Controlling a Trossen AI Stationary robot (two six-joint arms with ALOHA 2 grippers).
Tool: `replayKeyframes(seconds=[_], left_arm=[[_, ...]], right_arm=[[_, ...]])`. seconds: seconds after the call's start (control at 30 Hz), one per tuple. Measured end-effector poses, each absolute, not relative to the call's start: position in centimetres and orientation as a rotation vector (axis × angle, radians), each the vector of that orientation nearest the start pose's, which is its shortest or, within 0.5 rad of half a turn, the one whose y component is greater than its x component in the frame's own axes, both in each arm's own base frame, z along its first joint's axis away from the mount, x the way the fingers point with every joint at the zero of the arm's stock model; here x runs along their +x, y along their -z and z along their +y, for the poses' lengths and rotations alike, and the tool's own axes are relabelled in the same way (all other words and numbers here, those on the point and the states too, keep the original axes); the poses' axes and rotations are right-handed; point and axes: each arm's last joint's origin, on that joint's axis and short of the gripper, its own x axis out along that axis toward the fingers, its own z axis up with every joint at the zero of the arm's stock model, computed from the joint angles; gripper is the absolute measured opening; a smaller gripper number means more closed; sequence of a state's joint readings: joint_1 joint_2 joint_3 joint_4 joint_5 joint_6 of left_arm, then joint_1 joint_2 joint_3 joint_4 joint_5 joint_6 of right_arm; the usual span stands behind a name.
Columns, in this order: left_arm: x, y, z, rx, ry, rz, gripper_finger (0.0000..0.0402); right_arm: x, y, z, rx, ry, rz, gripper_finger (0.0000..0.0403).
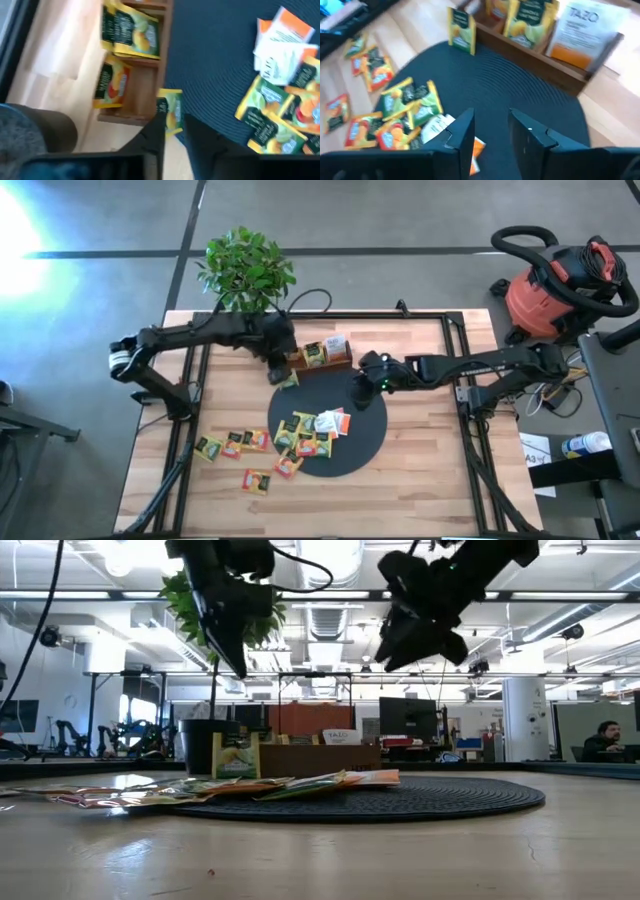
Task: Pick & Place Tea
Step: Put the yellow tea bag into the middle slot of the wooden organizer
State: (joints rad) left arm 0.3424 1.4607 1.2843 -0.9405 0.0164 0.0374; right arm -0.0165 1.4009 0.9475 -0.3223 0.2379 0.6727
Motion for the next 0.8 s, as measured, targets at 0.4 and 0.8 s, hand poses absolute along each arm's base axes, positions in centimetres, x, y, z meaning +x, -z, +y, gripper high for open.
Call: replayKeyframes(seconds=[0.4,0.8], left_arm=[[26.8,-24.3,9.1,-0.036,-0.132,1.115,0.0126],[27.3,-22.3,9.6,0.013,-0.147,1.123,0.0126]], right_arm=[[29.4,-23.3,-1.1,0.551,0.493,0.69,0.0153],[29.3,-23.2,-1.1,0.555,0.491,0.691,0.0155]])
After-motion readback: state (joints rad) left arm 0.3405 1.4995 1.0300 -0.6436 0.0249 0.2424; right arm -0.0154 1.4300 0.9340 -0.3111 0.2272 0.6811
